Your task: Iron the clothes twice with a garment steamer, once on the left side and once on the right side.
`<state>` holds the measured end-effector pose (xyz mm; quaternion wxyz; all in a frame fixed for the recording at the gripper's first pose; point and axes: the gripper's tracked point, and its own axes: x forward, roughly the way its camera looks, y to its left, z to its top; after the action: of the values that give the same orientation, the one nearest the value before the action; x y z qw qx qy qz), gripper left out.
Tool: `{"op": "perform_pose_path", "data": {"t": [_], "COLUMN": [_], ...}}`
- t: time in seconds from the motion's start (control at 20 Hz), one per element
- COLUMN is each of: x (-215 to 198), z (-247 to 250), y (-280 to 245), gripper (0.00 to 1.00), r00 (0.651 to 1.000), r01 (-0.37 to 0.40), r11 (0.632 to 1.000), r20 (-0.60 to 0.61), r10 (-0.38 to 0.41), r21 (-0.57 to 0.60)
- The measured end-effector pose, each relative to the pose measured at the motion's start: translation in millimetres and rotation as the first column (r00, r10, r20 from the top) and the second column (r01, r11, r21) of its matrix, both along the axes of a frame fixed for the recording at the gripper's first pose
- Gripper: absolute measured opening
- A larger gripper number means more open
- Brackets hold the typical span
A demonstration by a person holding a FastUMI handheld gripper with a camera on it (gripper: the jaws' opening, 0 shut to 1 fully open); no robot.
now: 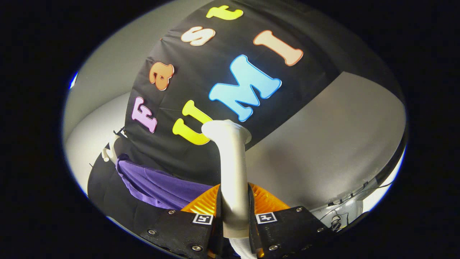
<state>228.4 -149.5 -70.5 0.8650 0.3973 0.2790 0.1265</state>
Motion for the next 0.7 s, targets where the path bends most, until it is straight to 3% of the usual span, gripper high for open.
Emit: {"op": "perform_pose_path", "data": {"t": [0.25,0.7], "x": [-65.9,-134.7], "z": [43.9,82.0], "y": [33.7,106.6], "gripper": [0.29,0.29], "r00": [0.991,0.946], "r01": [0.076,0.212], "r11": [0.993,0.952], "r20": [0.12,0.292], "r10": [-0.065,-0.143], "r21": [-0.091,-0.219]}}
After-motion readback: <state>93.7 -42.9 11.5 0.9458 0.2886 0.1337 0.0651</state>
